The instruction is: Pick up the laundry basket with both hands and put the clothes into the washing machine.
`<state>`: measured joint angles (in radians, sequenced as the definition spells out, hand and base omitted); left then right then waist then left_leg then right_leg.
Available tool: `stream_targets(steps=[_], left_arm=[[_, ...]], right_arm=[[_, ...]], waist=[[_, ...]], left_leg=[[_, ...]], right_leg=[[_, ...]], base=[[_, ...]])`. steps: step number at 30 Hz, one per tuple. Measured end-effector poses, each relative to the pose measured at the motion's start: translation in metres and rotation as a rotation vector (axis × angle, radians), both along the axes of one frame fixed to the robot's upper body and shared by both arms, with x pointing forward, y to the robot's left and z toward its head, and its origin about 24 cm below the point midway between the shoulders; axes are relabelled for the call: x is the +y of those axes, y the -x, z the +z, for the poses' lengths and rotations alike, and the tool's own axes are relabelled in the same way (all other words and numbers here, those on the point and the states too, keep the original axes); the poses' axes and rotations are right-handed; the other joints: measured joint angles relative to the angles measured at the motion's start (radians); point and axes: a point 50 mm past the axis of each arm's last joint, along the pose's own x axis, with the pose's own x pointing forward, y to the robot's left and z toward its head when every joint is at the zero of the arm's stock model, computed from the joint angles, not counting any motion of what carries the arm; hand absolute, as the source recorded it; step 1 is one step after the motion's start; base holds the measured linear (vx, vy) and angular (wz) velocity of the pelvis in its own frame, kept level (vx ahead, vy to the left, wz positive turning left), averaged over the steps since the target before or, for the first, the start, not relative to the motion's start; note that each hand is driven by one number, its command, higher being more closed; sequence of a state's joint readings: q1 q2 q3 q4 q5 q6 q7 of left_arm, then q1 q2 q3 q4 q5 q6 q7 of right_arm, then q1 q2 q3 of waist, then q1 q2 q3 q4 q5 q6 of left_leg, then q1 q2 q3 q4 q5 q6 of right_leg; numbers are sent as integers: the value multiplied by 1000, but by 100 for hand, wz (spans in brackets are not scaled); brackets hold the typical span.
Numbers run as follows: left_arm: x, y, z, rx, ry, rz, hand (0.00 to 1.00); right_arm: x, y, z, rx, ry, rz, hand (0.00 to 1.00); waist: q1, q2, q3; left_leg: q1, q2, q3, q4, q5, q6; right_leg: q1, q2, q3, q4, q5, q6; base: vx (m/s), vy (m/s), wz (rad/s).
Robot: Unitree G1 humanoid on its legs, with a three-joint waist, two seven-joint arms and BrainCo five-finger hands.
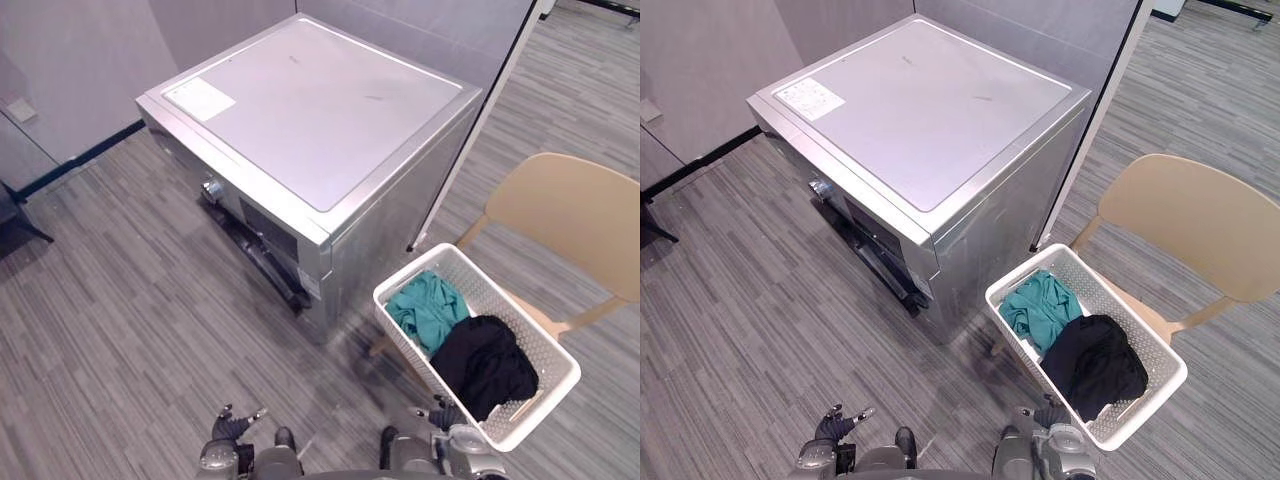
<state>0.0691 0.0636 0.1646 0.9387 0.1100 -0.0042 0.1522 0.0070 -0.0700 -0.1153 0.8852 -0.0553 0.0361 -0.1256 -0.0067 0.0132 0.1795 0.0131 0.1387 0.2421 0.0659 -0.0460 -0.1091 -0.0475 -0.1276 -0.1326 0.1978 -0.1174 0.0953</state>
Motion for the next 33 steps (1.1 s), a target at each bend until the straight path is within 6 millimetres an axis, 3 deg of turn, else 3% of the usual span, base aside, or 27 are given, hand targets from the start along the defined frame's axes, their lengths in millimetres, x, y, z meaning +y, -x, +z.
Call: stream_targets(steps=[4,7,11,14,16,18,19,21,24,28,31,33], left_arm=[[0,-4,2,-12,-12,-35,0],[1,-1,2,-6,-17,-40,0],[7,3,2,3,-32,-34,0],[9,5,1,4,-30,-15,0],[10,3,3,-8,-26,10,0],[11,-5,6,-40,-28,28,0],[11,-7,7,-46,-31,38,0],[12,-15,10,-76,-34,59,0],[14,-16,12,-90,-37,91,0],[15,-27,19,-157,-38,121,0],[12,-34,23,-190,-30,122,0],[10,-38,24,-203,-24,119,0]], right_arm=[[11,-28,20,-130,57,164,0],[21,-36,24,-158,39,234,0],[55,-52,31,-202,-9,389,0],[86,-57,35,-227,-51,489,0],[106,-70,48,-293,-68,547,0],[130,-98,81,-449,-71,626,0],[134,-106,91,-494,-70,639,0],[145,-132,130,-667,-61,650,0],[141,-155,168,-823,-27,599,0],[100,-188,223,-1013,88,407,0],[72,-202,251,-1092,167,300,0],[67,-204,256,-1103,191,304,0]], waist=[[8,0,-1],[29,-1,0],[73,-9,4],[81,-10,12],[92,-11,24],[106,-13,62],[107,-14,70],[137,-14,105],[138,-12,120],[155,-12,151],[155,-7,170],[156,-2,184]], left_leg=[[-51,-14,-58,-34,47,10],[-81,-14,-87,-34,50,13],[-125,-28,-118,-32,69,25],[-158,-45,-157,-24,78,34],[-192,-53,-166,-4,78,36],[-239,-55,-184,28,76,39],[-253,-56,-188,35,76,39],[-281,-61,-190,48,78,41],[-320,-71,-200,53,87,51],[-361,-86,-213,38,106,55],[-396,-94,-223,36,120,55],[-403,-100,-232,36,122,55]], right_leg=[[-20,-10,-48,-23,20,2],[-34,-10,-73,-19,29,2],[-59,-23,-99,-16,42,4],[-67,-42,-135,-8,40,5],[-89,-53,-144,9,37,9],[-123,-63,-151,35,39,8],[-135,-66,-154,46,38,9],[-166,-76,-154,70,36,11],[-206,-91,-163,98,30,19],[-253,-107,-174,117,27,23],[-286,-117,-186,125,27,24],[-292,-123,-191,135,20,22]], base=[[-110,10,36],[-103,11,38],[-135,45,24],[-78,51,40],[-70,54,23],[-67,27,18],[-66,3,19],[-49,2,9],[-6,-6,14],[41,-17,12],[55,-25,13],[54,-32,15]])
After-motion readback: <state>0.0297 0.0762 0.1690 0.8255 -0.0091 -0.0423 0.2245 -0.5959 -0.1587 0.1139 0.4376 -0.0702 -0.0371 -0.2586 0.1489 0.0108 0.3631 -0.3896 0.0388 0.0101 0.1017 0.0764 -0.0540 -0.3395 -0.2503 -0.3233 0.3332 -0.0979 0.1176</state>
